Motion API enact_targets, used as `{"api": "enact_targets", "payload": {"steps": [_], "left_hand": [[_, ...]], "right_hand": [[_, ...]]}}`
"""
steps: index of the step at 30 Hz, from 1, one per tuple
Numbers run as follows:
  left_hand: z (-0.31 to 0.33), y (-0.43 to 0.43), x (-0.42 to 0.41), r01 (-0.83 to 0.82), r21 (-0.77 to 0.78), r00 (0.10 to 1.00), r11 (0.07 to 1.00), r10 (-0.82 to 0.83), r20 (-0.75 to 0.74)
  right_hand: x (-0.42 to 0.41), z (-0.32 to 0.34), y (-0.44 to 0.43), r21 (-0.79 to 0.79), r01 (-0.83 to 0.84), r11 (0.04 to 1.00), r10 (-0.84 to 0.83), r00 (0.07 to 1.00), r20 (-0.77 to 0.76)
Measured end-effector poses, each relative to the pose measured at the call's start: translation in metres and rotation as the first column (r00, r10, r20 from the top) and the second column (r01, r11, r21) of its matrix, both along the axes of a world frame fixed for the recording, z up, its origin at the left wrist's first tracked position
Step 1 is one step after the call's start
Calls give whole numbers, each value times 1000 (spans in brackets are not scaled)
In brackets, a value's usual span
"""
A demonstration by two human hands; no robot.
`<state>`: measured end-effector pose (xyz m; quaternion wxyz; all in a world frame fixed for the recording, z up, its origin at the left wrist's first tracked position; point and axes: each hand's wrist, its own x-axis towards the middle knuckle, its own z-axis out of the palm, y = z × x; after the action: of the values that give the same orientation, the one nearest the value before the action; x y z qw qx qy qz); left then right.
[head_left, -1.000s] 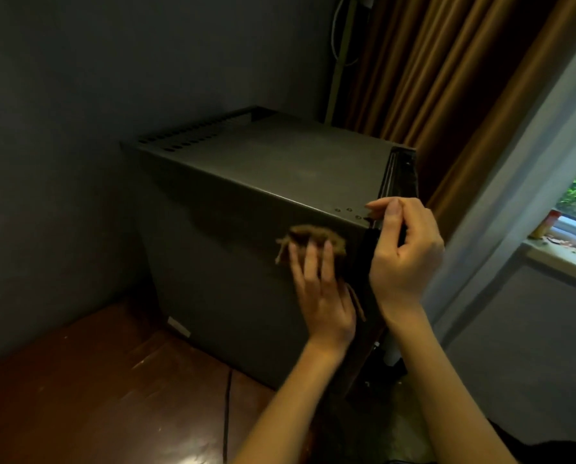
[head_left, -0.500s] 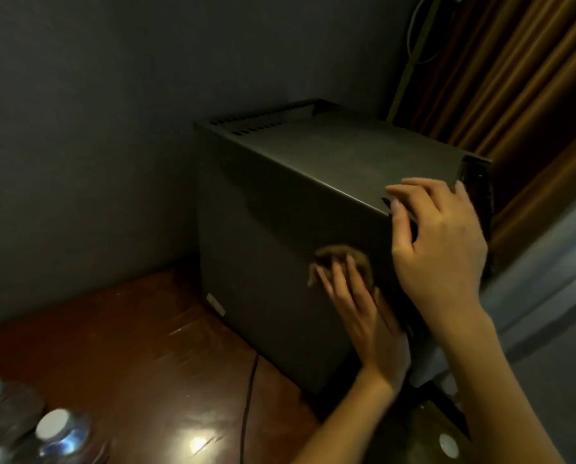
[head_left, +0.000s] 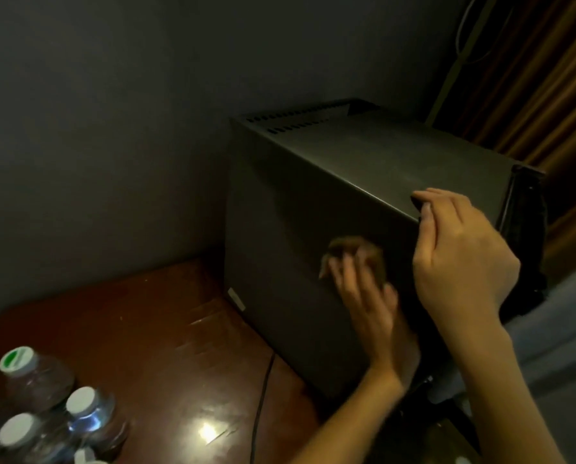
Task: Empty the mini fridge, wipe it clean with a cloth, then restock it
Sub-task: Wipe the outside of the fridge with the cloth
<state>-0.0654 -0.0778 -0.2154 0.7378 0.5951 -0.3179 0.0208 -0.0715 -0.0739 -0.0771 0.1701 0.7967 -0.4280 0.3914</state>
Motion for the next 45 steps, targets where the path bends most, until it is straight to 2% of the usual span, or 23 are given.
{"api": "enact_targets", "payload": {"steps": [3, 5, 9, 11, 13, 15, 17, 19, 21, 24, 26, 27, 28, 29, 30, 31, 32, 33, 36, 38, 40, 42, 45], "left_hand": [[-45, -7, 23, -98, 92, 950, 991, 121, -287], [-21, -16, 41, -141, 76, 909, 987, 159, -384], [29, -18, 17, -131, -102, 988, 986, 121, -99], [11, -12, -10, -128, -77, 988, 989, 120, -95], [-30, -6, -27, -119, 15, 961, 993, 119, -251], [-56, -1, -28, -114, 82, 856, 990, 139, -499], [-55, -5, -26, -137, 124, 787, 983, 184, -589], [-28, -3, -30, -167, 96, 870, 981, 193, -455], [8, 6, -40, -178, -10, 976, 984, 176, -125], [25, 12, -31, -51, -129, 973, 990, 78, 216], [5, 2, -8, -28, -132, 949, 991, 68, 307], [-7, -7, 5, -51, -116, 966, 992, 79, 247], [-16, -15, 19, -89, -107, 992, 990, 98, 79], [-25, -21, 29, -134, -88, 975, 987, 116, -187], [-29, -22, 36, -167, -48, 890, 985, 130, -436], [-35, -23, 34, -169, 10, 805, 985, 144, -575], [-39, -20, 25, -152, 41, 787, 987, 146, -599], [-45, -12, 7, -130, 45, 829, 991, 133, -543], [-33, 14, -48, -4, 35, 962, 999, 14, -271], [-15, 10, -45, 38, -8, 990, 999, -39, -133], [-1, -2, -15, -14, -66, 1000, 998, 14, 1], [-10, -16, 9, -114, -103, 993, 988, 111, -35], [-51, -14, -1, -150, 30, 910, 988, 150, -388]], "right_hand": [[1, 0, -1, -14, 19, 1000, -19, 1000, -23], [1, -1, -1, -11, 24, 1000, -25, 999, -26], [2, -1, 0, -9, 57, 998, -57, 998, -9], [2, -1, 1, -2, 50, 999, -50, 999, -9], [1, 1, 2, 0, 53, 999, -53, 999, -4], [1, 0, 2, -14, 72, 997, -72, 997, -10], [2, -1, 2, -28, 77, 997, -77, 997, -9], [1, -1, 3, -33, 73, 997, -74, 997, -6], [1, 0, 3, -21, 59, 998, -59, 998, -5], [-1, -1, 3, -14, 16, 1000, -16, 1000, -12], [-4, 0, 4, -28, -4, 1000, 3, 1000, -27], [-5, 0, 4, -33, -1, 999, 0, 999, -33], [-5, 0, 3, -38, 9, 999, -11, 999, -36], [-5, -1, 3, -40, 19, 999, -21, 999, -40], [-5, -1, 3, -44, 28, 999, -30, 999, -42], [-4, -1, 2, -48, 37, 998, -39, 998, -39], [-3, -2, 3, -49, 44, 998, -46, 998, -36], [-2, -3, 2, -47, 47, 998, -48, 998, -33], [-1, -2, 1, -36, 40, 999, -41, 999, -26], [-1, -1, 3, -31, 33, 999, -34, 999, -26], [-2, -1, 2, -42, 20, 999, -22, 999, -33], [-2, -2, 2, -49, 34, 998, -35, 999, -35], [-1, -3, 2, -62, 60, 996, -63, 997, -42]]}}
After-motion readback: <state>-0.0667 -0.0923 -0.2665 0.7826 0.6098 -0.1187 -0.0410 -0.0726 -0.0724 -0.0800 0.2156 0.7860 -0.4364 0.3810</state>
